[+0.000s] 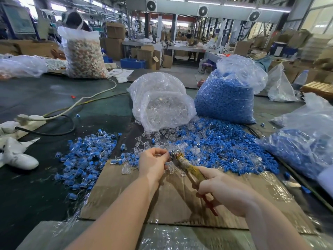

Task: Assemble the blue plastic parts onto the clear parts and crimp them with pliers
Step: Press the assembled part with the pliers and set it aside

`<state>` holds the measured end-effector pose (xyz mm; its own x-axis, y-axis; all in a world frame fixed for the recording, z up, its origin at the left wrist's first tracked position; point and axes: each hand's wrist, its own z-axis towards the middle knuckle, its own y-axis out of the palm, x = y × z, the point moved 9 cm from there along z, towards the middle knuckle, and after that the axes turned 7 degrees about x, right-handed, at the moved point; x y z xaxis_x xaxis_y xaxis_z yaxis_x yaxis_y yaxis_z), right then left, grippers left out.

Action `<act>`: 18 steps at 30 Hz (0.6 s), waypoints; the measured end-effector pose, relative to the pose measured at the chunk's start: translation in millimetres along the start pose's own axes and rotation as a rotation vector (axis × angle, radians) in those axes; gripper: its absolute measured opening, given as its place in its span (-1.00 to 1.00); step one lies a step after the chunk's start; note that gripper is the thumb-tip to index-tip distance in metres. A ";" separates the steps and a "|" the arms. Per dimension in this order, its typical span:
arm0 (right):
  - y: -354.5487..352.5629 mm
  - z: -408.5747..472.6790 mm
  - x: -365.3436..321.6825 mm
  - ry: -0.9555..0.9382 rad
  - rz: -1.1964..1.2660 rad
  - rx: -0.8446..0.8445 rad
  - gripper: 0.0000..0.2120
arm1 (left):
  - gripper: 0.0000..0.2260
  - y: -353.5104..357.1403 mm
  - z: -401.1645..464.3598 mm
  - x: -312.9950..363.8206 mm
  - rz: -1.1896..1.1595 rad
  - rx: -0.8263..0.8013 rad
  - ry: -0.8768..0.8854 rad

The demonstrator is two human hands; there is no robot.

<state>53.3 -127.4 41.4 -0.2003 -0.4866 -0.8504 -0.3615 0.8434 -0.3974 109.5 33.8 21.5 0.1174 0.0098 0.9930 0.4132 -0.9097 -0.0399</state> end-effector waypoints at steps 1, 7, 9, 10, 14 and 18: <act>0.7 -0.1 -1.0 -0.002 0.006 -0.003 -0.64 | -0.95 0.1 -0.3 -1.0 -0.001 0.004 -0.006; 2.3 0.0 -3.7 -0.044 -0.011 0.005 -0.63 | -0.97 2.1 -2.9 -4.9 -0.059 -0.010 -0.069; 0.7 -0.6 -7.0 -0.089 -0.030 0.049 -0.64 | -0.96 2.0 -3.5 -5.4 -0.073 -0.010 -0.083; -0.8 -1.2 -8.5 -0.111 -0.051 0.077 -0.63 | -0.96 1.8 -3.9 -5.5 -0.078 -0.007 -0.087; -1.5 -3.5 -12.2 -0.145 -0.060 0.122 -0.72 | -0.96 1.0 -5.8 -5.6 -0.089 0.012 -0.086; -1.0 -4.1 -12.2 -0.158 -0.058 0.140 -0.78 | -0.92 1.8 -8.1 -6.3 -0.089 0.014 -0.090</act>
<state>52.4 -123.3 53.6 -0.0335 -0.5026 -0.8639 -0.2356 0.8440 -0.4819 102.2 28.8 16.1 0.1595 0.1279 0.9789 0.4381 -0.8978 0.0459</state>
